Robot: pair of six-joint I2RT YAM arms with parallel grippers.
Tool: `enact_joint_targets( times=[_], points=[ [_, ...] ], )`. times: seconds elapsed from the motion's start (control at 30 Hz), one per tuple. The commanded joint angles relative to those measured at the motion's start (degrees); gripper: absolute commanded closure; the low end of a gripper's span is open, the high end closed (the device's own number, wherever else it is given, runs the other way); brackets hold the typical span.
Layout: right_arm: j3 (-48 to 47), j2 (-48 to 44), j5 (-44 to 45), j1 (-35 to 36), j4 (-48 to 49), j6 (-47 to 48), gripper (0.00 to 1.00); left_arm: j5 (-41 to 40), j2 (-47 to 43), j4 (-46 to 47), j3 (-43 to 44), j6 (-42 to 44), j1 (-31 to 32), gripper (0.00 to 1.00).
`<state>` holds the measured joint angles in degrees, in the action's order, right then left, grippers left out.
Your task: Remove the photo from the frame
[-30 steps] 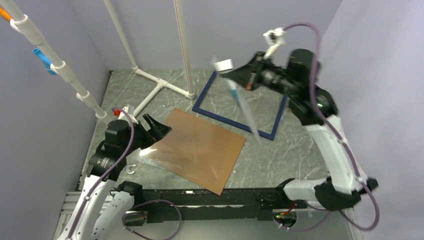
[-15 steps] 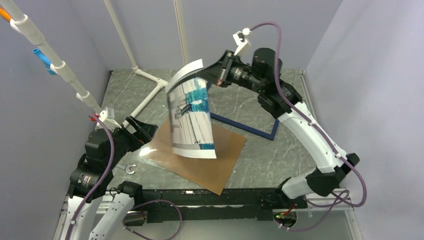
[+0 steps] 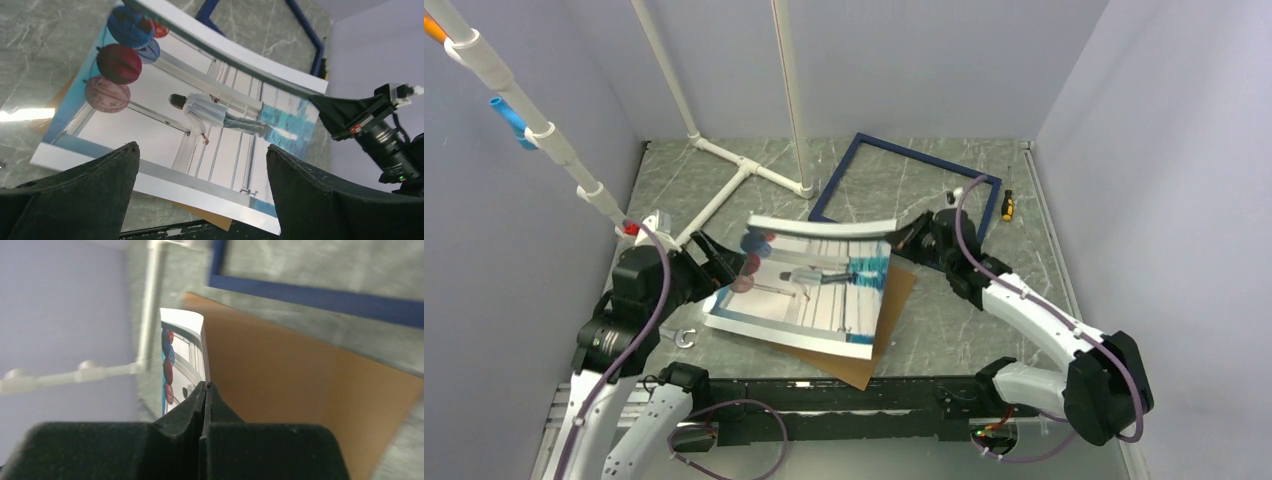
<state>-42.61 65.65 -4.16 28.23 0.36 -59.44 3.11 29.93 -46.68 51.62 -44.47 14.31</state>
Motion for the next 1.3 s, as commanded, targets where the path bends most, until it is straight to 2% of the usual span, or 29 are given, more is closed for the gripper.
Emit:
enact_joint_targets(
  times=[0.0, 0.07, 0.17, 0.33, 0.53, 0.73, 0.87, 0.9, 1.0, 1.07, 1.1, 1.27],
  points=[
    [9.14, -3.21, 11.64, 0.27, 11.87, -3.51, 1.0, 2.39, 7.28, 2.07, -0.84, 4.45, -0.51, 0.01],
    [13.35, -3.33, 14.86, 0.33, 14.61, -3.62, 1.0, 2.91, 10.93, 3.48, -0.69, 5.28, -1.36, 0.01],
    [17.86, -1.77, 15.24, 0.07, 18.86, -4.65, 1.0, 5.38, 17.74, 6.47, -0.14, 6.55, -4.3, 0.01],
    [19.22, 4.77, 10.15, -0.41, 25.44, -2.77, 1.0, 9.25, 29.88, 11.0, 2.23, 9.57, -9.61, 0.01],
    [20.69, 7.16, 7.0, -0.94, 28.41, -1.53, 1.0, 8.93, 47.45, 15.37, 8.51, 17.13, -15.98, 0.01],
    [22.86, 5.67, 4.57, -1.83, 27.79, 1.22, 1.0, 10.52, 59.17, 18.28, 14.18, 24.02, -17.45, 0.01],
    [23.94, 5.5, -0.35, -4.37, 28.46, 4.12, 0.99, 9.99, 65.17, 20.39, 16.47, 26.64, -17.54, 0.01],
    [24.47, 5.26, -1.63, -4.82, 28.99, 4.84, 0.91, 9.98, 66.07, 21.25, 16.42, 27.04, -17.55, 0.0],
    [24.82, 4.09, -2.71, -5.38, 25.95, 7.52, 0.52, 9.41, 68.59, 22.48, 16.26, 27.64, -17.6, 0.01],
    [24.89, 2.89, -3.36, -6.02, 23.28, 9.8, 0.34, 8.97, 69.58, 23.36, 15.82, 27.47, -17.55, 0.01],
    [24.94, 1.94, -3.47, -6.38, 21.47, 10.81, 0.27, 9.09, 69.98, 23.81, 15.59, 27.24, -17.56, 0.01],
    [24.08, -4.0, -0.23, -7.83, 9.99, 16.79, 0.1, 10.95, 72.38, 26.03, 14.67, 26.5, -17.5, 0.01]
  ],
)
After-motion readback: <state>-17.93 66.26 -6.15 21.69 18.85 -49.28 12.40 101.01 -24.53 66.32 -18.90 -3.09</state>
